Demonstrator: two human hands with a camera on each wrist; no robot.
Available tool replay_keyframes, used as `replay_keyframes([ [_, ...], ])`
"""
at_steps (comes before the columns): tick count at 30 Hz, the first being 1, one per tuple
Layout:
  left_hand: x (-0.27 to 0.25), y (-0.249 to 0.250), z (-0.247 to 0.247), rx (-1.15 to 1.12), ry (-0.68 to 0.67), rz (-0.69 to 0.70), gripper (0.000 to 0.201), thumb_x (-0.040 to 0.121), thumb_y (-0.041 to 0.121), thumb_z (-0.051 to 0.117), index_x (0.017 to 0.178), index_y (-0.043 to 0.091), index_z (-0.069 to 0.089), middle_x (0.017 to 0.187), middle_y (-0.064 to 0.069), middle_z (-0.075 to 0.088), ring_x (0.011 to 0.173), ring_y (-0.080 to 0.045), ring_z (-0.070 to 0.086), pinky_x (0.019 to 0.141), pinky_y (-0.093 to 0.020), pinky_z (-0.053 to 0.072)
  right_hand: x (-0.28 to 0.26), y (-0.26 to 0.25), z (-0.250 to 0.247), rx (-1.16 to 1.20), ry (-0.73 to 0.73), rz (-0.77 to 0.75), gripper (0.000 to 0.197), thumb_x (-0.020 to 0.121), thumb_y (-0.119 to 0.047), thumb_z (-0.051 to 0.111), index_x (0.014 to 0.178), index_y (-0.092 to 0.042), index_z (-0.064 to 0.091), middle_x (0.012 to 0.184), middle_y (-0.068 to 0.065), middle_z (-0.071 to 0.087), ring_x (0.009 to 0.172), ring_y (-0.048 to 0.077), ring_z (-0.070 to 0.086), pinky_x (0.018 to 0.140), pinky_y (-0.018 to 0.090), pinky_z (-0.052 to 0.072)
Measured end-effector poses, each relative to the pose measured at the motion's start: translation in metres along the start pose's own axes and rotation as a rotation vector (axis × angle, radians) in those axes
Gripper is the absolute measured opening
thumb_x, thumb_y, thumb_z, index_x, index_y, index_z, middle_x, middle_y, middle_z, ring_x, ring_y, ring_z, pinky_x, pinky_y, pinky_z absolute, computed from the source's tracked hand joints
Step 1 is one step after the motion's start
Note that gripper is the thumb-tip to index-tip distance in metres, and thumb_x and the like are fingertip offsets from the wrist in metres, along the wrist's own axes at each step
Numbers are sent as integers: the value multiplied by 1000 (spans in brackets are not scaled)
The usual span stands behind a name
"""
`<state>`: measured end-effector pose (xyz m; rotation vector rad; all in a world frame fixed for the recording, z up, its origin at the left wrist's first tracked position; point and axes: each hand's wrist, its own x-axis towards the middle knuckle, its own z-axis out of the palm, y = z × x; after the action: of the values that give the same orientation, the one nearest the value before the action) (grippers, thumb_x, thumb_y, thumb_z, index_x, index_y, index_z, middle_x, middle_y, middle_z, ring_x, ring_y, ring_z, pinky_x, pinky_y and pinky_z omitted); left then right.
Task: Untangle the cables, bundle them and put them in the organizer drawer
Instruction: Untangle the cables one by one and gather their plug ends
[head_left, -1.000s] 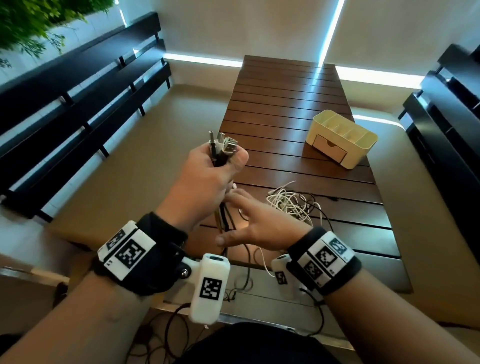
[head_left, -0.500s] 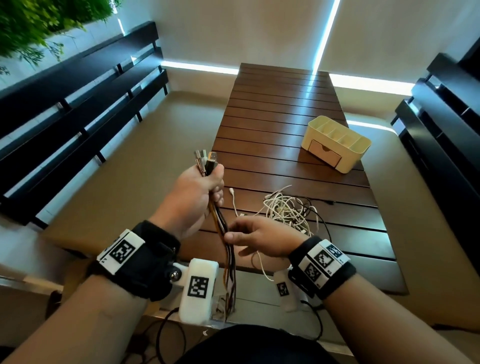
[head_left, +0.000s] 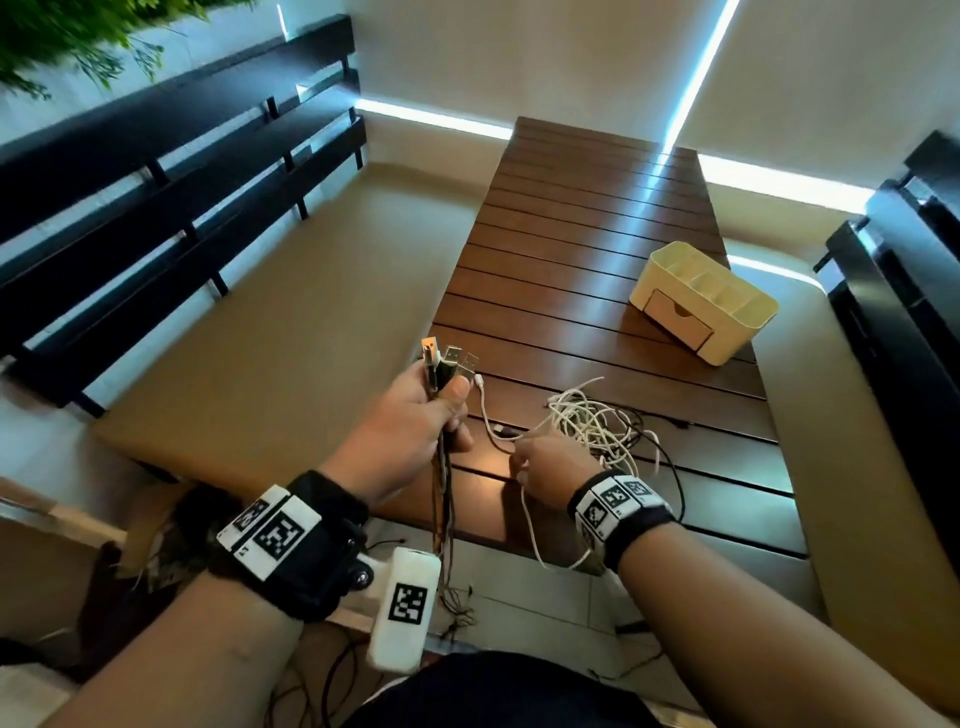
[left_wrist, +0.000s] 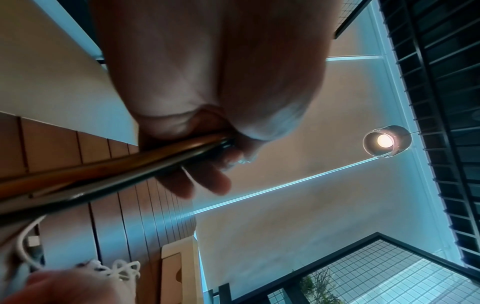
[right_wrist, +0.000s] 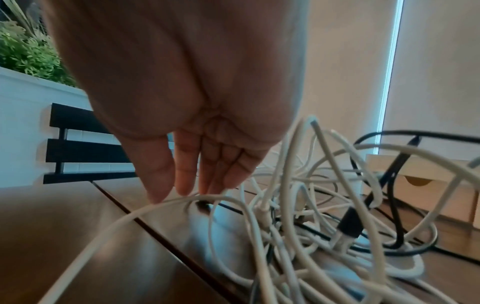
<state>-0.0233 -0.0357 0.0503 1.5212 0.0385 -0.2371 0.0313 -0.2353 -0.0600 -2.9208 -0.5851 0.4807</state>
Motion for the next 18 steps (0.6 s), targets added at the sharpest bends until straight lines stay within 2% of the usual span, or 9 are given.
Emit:
replay_keyframes([
  [2,3,-4,-3,21,-7,0,10,103,20,48,100,12,54,63,7,51,63,-15,55,73,-38,51,5,2,2,51,45,-4,24,91,-17,58,110,-14,72,140,0,56,123,25,55,101,34,45],
  [5,10,-5,-5,61,10,-18,10,104,18,48,97,12,53,65,6,51,64,-13,51,70,-34,49,15,8,1,85,88,39,29,93,-18,57,119,-14,67,151,1,45,132,24,48,108,37,38],
  [7,16,-5,-5,59,14,-18,10,104,17,48,98,11,52,66,5,50,62,-12,49,66,-32,48,24,12,3,125,103,67,38,93,-19,58,130,-13,61,155,2,41,138,23,43,113,31,31],
  [9,23,-6,-5,59,21,-19,9,104,17,49,98,10,52,67,5,50,61,-11,48,64,-31,46,34,17,6,232,128,107,42,90,-18,62,132,-11,61,147,3,49,135,24,45,112,28,32],
  [11,30,-7,-6,59,26,-22,9,104,16,49,99,10,52,66,5,50,60,-10,47,63,-30,46,43,22,8,368,209,174,32,88,-17,66,118,-10,68,124,5,59,119,25,53,100,28,39],
  [13,37,-7,-6,59,22,-14,9,104,16,48,100,9,52,66,6,49,59,-9,47,61,-28,46,48,28,9,451,317,243,16,86,-15,69,101,-10,70,104,0,54,100,21,55,89,28,44],
  [15,43,-7,-6,70,25,-10,9,104,16,48,101,8,52,67,5,48,59,-10,47,59,-26,46,50,35,10,466,410,259,4,84,-10,71,87,-11,68,96,-3,47,87,18,52,82,34,48],
  [18,52,-9,-6,63,24,-9,11,104,15,47,104,5,51,66,5,47,59,-11,45,59,-28,44,51,43,11,491,513,244,9,83,-2,68,79,-10,64,92,-1,47,78,17,50,75,34,48],
])
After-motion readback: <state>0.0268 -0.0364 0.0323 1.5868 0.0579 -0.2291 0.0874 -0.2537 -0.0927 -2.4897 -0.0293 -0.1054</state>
